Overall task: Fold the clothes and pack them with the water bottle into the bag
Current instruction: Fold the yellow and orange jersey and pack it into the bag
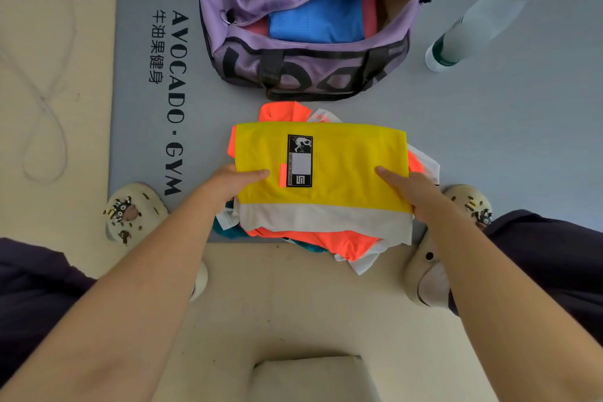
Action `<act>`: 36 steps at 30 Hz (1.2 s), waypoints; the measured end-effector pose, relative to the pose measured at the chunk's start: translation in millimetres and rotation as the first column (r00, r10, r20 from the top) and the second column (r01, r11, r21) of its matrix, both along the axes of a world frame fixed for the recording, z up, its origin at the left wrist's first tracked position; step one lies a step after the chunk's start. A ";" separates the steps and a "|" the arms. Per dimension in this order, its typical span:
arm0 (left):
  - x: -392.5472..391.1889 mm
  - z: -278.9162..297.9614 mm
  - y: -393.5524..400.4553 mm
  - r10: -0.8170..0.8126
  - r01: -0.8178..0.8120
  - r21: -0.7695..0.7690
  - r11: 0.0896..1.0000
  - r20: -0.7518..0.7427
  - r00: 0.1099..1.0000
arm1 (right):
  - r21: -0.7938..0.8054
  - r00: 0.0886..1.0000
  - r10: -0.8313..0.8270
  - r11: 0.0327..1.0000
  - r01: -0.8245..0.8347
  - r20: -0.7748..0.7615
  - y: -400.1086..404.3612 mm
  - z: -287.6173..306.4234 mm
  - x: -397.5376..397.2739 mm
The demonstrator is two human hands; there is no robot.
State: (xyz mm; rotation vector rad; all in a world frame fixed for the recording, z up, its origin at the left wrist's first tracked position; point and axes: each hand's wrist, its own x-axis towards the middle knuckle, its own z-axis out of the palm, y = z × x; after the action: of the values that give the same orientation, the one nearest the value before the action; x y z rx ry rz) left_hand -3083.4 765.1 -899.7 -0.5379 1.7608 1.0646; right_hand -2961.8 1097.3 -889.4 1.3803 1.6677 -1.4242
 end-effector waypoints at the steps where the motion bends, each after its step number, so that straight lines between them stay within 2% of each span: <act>1: 4.9 0.0 0.5 0.020 -0.020 -0.020 1.000 -0.023 1.000 | -0.015 1.000 0.003 1.000 -0.003 -0.003 -1.6 2.2 2.1; 4: 12.9 0.7 2.5 0.148 -0.170 -0.111 0.979 -0.176 0.973 | -0.017 0.998 -0.017 1.000 0.016 -0.068 -5.8 10.2 10.9; 7: 15.9 -1.0 -1.8 0.110 -0.191 -0.204 0.960 -0.353 0.929 | 0.070 0.984 0.161 0.985 -0.156 -0.075 -17.4 15.2 24.3; 9: 21.0 -4.2 -10.7 0.032 -0.161 -0.281 0.946 -0.413 0.910 | 0.115 0.947 0.320 0.941 -0.317 -0.006 -24.0 15.1 32.9; 10: 24.4 -5.8 -15.4 -0.020 -0.132 -0.327 0.936 -0.421 0.907 | 0.088 0.929 0.365 0.925 -0.369 0.054 -24.9 15.8 36.1; 12: 33.6 -11.2 -22.5 -0.106 -0.079 -0.408 0.910 -0.412 0.905 | -0.004 0.889 0.427 0.902 -0.432 0.166 -21.5 20.6 38.1; 14: 45.6 -14.3 -22.1 -0.110 -0.093 -0.450 0.888 -0.406 0.907 | 0.058 0.861 0.450 0.878 -0.474 0.236 -15.2 25.7 30.7; 16: 59.2 -11.1 -14.7 0.020 -0.209 -0.441 0.873 -0.396 0.918 | 0.281 0.885 0.423 0.841 -0.463 0.192 -13.4 27.6 15.3; 18: 74.3 -7.0 -5.4 0.238 -0.364 -0.390 0.846 -0.335 0.912 | 0.487 0.882 0.464 0.752 -0.444 0.089 -20.2 32.3 -5.1; 20: 87.4 -4.0 0.2 0.439 -0.489 -0.267 0.830 -0.227 0.869 | 0.581 0.808 0.590 0.660 -0.476 -0.008 -33.9 33.4 -22.4; 21: 92.7 -4.2 -1.0 0.519 -0.543 -0.184 0.819 -0.164 0.839 | 0.573 0.752 0.657 0.634 -0.519 -0.046 -42.7 33.4 -29.5; 24: 100.1 -1.0 -15.2 0.642 -0.641 -0.026 0.767 -0.002 0.767 | 0.367 0.609 0.785 0.602 -0.709 -0.111 -67.3 33.5 -39.9; 27: 98.2 4.0 -28.4 0.748 -0.753 -0.068 0.654 -0.094 0.657 | 0.108 0.347 0.933 0.355 -0.928 -0.094 -80.5 35.2 -35.8; 29: 100.7 9.5 -23.7 0.793 -0.810 -0.147 0.567 -0.170 0.585 | -0.142 0.293 0.953 0.280 -0.949 -0.076 -83.9 40.4 -29.9; 30: 104.3 13.6 -15.8 0.820 -0.833 -0.165 0.529 -0.156 0.551 | -0.241 0.261 0.964 0.244 -0.939 -0.043 -85.1 42.4 -27.9; 32: 116.9 21.9 7.5 0.867 -0.861 -0.142 0.488 -0.034 0.497 | -0.287 0.179 0.984 0.174 -0.942 0.008 -88.5 42.3 -30.3; 33: 124.4 25.4 20.7 0.869 -0.862 -0.122 0.492 0.023 0.494 | -0.219 0.171 0.985 0.172 -0.961 0.021 -89.5 41.3 -33.9; 34: 131.3 27.4 32.8 0.862 -0.855 -0.107 0.508 0.062 0.504 | -0.101 0.206 0.978 0.208 -0.973 0.027 -90.2 39.9 -38.2; 35: 137.1 28.9 43.0 0.855 -0.850 -0.098 0.518 0.094 0.510 | 0.047 0.318 0.948 0.318 -0.947 0.012 -88.5 36.6 -42.7; 36: 141.9 29.8 50.5 0.852 -0.849 -0.096 0.520 0.129 0.507 | 0.176 0.476 0.879 0.475 -0.862 -0.038 -86.3 34.0 -46.4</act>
State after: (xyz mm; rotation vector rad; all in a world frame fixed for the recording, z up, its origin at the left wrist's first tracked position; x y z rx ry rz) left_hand -2941.5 815.6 -870.0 -1.5852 1.3131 1.6032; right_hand -3008.2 1011.0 -855.4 0.2742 2.1031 -0.7626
